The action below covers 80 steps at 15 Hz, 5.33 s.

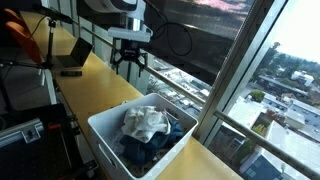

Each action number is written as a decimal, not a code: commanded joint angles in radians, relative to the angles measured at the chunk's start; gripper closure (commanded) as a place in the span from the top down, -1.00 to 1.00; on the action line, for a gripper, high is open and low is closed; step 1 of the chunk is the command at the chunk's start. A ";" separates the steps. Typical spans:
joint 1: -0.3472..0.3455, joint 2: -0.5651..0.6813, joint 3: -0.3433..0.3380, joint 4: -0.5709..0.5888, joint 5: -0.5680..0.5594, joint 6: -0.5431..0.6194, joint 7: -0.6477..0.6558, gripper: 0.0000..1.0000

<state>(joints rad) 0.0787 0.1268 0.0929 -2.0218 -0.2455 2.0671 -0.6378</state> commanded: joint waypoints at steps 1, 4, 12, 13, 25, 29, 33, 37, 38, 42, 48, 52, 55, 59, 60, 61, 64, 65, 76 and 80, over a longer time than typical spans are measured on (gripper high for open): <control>0.004 0.025 0.020 -0.006 -0.029 0.098 -0.136 1.00; 0.008 0.069 0.035 0.006 -0.032 0.166 -0.254 1.00; 0.028 0.297 0.085 0.146 -0.042 0.243 -0.583 1.00; 0.030 0.331 0.091 0.175 -0.041 0.238 -0.630 1.00; 0.114 0.704 0.082 0.437 -0.126 0.200 -0.982 1.00; 0.133 0.781 0.076 0.495 -0.145 0.198 -1.008 0.93; 0.139 0.812 0.074 0.530 -0.143 0.199 -1.020 0.27; 0.144 0.804 0.074 0.529 -0.143 0.207 -1.026 -0.37; 0.144 0.802 0.074 0.528 -0.142 0.207 -1.028 -0.50; 0.147 0.781 0.079 0.517 -0.134 0.201 -1.021 -1.00; 0.184 0.539 0.106 0.376 -0.128 0.246 -0.892 -0.97; 0.153 0.380 0.068 0.343 -0.138 0.242 -0.817 -0.97; 0.093 0.299 0.018 0.331 -0.134 0.237 -0.776 -0.97; -0.020 0.235 -0.034 0.297 -0.111 0.230 -0.791 -0.97; -0.040 0.235 -0.043 0.288 -0.112 0.234 -0.788 -0.97; -0.059 0.239 -0.048 0.276 -0.106 0.234 -0.792 -0.97; -0.093 0.265 -0.059 0.238 -0.110 0.238 -0.784 -0.97; -0.096 0.274 -0.061 0.232 -0.112 0.233 -0.778 -0.39; 0.079 0.283 -0.006 0.136 -0.267 0.236 -0.643 1.00; 0.112 0.296 0.005 0.120 -0.304 0.238 -0.630 1.00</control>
<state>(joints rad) 0.1819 0.4199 0.0908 -1.8912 -0.5030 2.3014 -1.2856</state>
